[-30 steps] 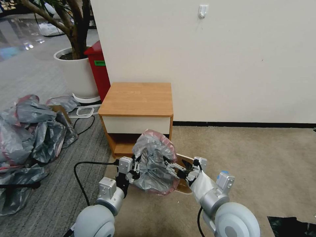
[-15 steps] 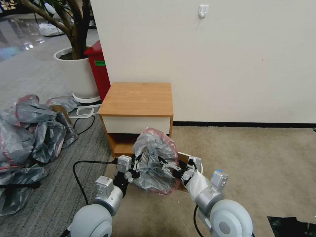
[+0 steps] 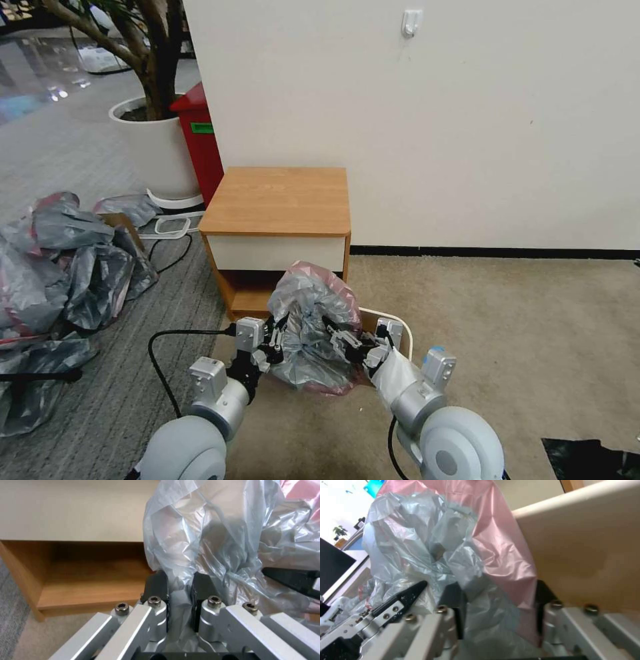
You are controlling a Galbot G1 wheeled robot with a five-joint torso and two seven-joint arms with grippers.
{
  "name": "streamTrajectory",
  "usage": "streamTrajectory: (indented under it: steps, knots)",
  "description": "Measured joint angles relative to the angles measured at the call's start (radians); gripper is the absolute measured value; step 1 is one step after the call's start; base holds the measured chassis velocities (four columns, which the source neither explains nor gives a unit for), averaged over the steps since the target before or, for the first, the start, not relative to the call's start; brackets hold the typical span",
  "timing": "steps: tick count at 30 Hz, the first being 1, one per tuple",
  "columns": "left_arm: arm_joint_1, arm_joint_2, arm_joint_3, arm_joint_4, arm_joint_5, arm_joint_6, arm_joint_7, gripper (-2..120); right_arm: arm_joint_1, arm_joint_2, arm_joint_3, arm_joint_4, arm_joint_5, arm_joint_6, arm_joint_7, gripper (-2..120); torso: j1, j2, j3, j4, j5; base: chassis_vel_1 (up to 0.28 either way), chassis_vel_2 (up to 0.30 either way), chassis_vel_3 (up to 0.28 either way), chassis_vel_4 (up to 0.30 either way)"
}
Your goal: Pick up the garbage bag from the table and place it over the trash can.
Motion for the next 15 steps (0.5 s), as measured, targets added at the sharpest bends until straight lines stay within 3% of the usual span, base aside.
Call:
streamTrajectory:
  steps: [6, 9, 15]
  knots:
    - [0.001, 0.000, -0.005, 0.000, -0.010, 0.006, -0.005, 9, -0.002, -0.001, 0.000, 0.005, -0.019, 0.005, -0.004, 17, 0.000, 0.000, 0.000, 0.0000, 0.0001, 0.000, 0.000, 0.000, 0.000]
    - [0.001, -0.002, -0.011, 0.006, -0.013, 0.013, -0.008, 9, -0.006, -0.012, 0.012, 0.030, -0.022, 0.006, -0.005, 2, 0.000, 0.000, 0.000, 0.0000, 0.0001, 0.000, 0.000, 0.000, 0.000]
    - [0.002, -0.011, -0.011, 0.014, -0.014, 0.021, -0.009, 9, -0.007, -0.038, 0.044, 0.081, -0.006, 0.001, -0.004, 0, 0.000, 0.000, 0.000, 0.0000, 0.0000, 0.000, 0.000, 0.000, 0.000]
